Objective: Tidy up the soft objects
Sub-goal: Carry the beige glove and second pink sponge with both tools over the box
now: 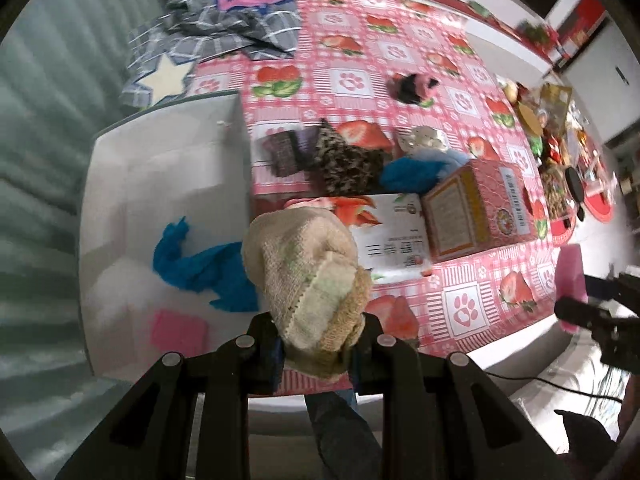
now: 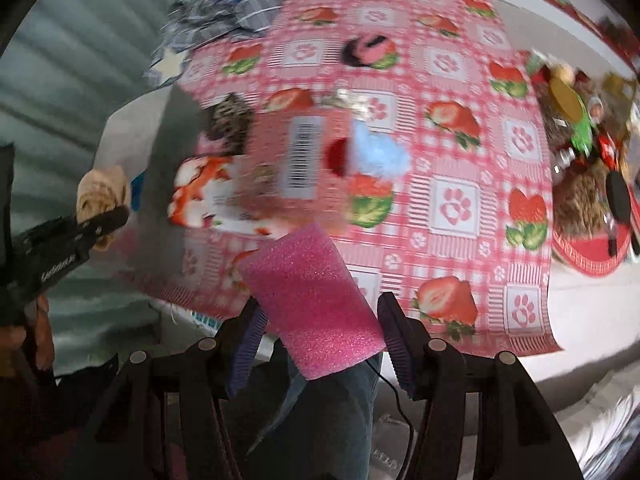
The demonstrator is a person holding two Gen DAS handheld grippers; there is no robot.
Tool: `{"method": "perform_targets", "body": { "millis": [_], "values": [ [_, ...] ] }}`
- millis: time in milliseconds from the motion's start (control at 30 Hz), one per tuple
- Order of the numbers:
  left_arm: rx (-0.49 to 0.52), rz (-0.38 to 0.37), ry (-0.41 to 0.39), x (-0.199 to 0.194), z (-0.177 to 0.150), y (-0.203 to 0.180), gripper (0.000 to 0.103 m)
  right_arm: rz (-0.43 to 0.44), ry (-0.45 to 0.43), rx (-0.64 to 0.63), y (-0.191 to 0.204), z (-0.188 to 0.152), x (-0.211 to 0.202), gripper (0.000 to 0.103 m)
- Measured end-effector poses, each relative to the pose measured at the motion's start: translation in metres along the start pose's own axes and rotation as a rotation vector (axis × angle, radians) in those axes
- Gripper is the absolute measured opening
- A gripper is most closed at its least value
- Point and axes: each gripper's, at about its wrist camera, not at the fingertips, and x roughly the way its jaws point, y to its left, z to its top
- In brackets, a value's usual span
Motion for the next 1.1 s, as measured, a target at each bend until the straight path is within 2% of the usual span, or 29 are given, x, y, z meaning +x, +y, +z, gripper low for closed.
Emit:
{"method": "perform_targets", "body": {
  "millis": [200,600,1100],
  "values": [
    [-0.096,0.019,-0.025,-0.007,-0.015,0.031,0.027,0.016,0.0,-0.116,0.042,0.01,-0.002,0.058],
    [-0.259,0.068,-0.023,-0.009,-0.049,0.089,0.027,0.058,0.021,-0.308,0.121,0.033,0.009,0.058],
    [-0.381,0.098,-0.004,-0.009,-0.084,0.131,0.027,0.104,0.086,-0.497,0.21,0.045,0.036,0.058]
  ]
}}
